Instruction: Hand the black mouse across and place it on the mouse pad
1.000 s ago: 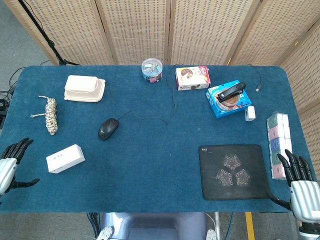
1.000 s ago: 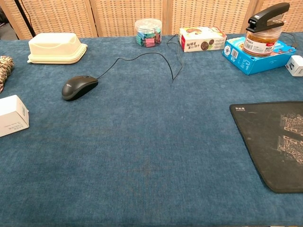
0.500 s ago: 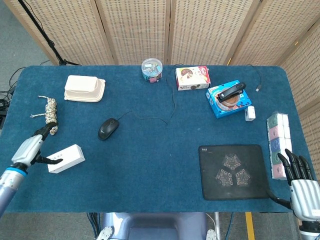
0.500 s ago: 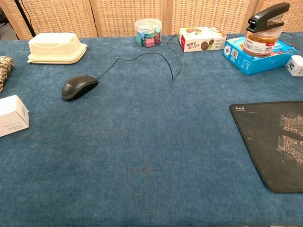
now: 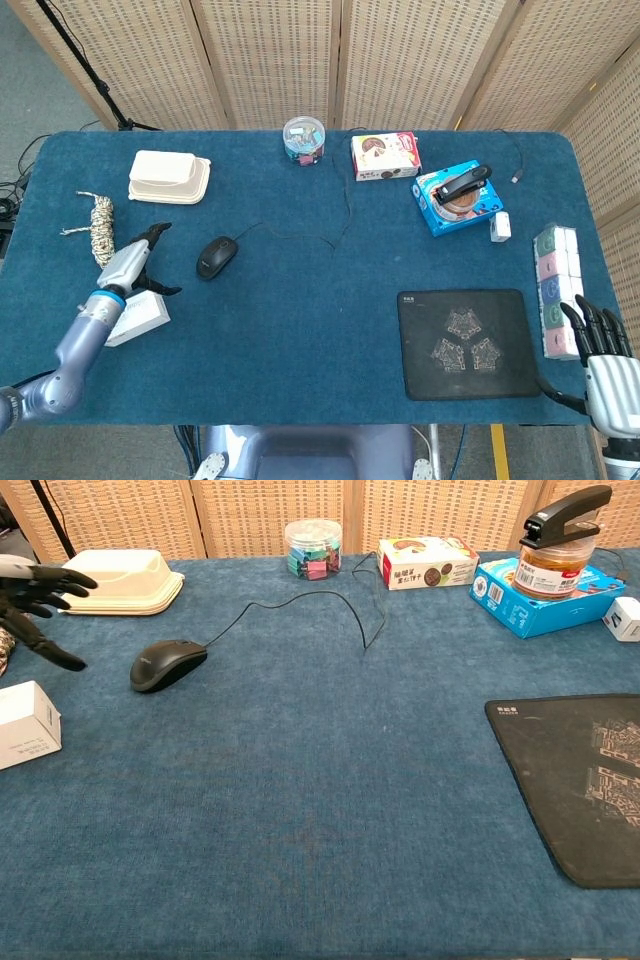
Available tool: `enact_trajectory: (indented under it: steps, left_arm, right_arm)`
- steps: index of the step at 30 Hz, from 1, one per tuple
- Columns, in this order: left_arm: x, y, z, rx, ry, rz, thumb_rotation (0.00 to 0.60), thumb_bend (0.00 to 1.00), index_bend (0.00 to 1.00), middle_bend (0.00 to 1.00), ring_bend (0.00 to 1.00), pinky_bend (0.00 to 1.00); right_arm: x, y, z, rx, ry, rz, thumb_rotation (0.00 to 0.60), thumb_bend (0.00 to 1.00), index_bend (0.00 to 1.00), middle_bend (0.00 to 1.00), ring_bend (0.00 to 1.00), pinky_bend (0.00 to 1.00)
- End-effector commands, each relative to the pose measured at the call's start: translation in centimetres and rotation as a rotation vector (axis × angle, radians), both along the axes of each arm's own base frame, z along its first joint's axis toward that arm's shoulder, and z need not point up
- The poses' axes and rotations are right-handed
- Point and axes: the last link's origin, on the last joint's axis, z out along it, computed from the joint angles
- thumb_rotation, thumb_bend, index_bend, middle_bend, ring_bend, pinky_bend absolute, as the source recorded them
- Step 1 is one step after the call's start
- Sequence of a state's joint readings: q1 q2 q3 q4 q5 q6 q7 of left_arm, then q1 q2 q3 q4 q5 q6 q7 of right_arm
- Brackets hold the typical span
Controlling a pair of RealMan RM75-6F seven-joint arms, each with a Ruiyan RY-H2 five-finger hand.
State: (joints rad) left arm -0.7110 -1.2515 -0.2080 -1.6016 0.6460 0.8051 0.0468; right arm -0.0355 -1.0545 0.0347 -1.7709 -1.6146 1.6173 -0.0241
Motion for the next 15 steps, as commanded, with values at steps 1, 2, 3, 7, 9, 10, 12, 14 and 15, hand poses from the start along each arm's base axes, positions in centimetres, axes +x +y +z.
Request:
enact_trajectory:
  steps: [1,2,3,7,9,10,12,14,15]
  left_arm:
    - [1.5,1.4,-2.3,0.014,0.036,0.005,0.600,0.05,0.00,0.00,0.00,0.06]
    - [1.9,1.7,-2.7,0.022,0.049,0.005,0.600,0.06,0.00,0.00,0.00,0.06]
    - [2.1,2.0,-3.1,0.030,0.059,0.009,0.600,0.06,0.00,0.00,0.00,0.08]
    - [3.3,2.6,-4.7,0.055,0.076,0.014,0.600,0.07,0.00,0.00,0.00,0.16]
    - [3.7,2.7,-5.2,0.060,0.087,0.016,0.600,0.07,0.00,0.00,0.01,0.18]
    - [3.9,2.8,-5.5,0.066,0.095,0.016,0.600,0.07,0.00,0.00,0.02,0.19]
    - [4.3,3.1,-6.1,0.081,0.108,0.019,0.600,0.07,0.00,0.00,0.03,0.20]
    - [4.6,3.3,-6.6,0.088,0.111,0.028,0.600,0.08,0.00,0.00,0.05,0.21]
    - [4.7,3.3,-6.9,0.090,0.112,0.032,0.600,0.08,0.00,0.00,0.06,0.22]
  right_arm:
    - [-0.1,-0.1,0.1,0.001,-0.006,-0.002,0.600,0.00,0.00,0.00,0.00,0.00]
    - [-0.1,-0.1,0.1,0.001,-0.008,-0.003,0.600,0.00,0.00,0.00,0.00,0.00]
    - [-0.1,-0.1,0.2,0.001,-0.010,-0.004,0.600,0.00,0.00,0.00,0.00,0.00]
    - [-0.3,-0.2,0.3,0.001,-0.020,-0.010,0.600,0.00,0.00,0.00,0.00,0.00]
    - [-0.3,-0.3,0.4,0.000,-0.023,-0.012,0.600,0.00,0.00,0.00,0.00,0.00]
    - [-0.4,-0.3,0.5,-0.001,-0.024,-0.013,0.600,0.00,0.00,0.00,0.00,0.00]
    - [-0.4,-0.3,0.6,-0.002,-0.028,-0.015,0.600,0.00,0.00,0.00,0.00,0.00]
    - [-0.5,-0.3,0.7,-0.002,-0.031,-0.017,0.600,0.00,0.00,0.00,0.00,0.00]
    - [-0.5,-0.3,0.7,-0.003,-0.032,-0.018,0.600,0.00,0.00,0.00,0.00,0.00]
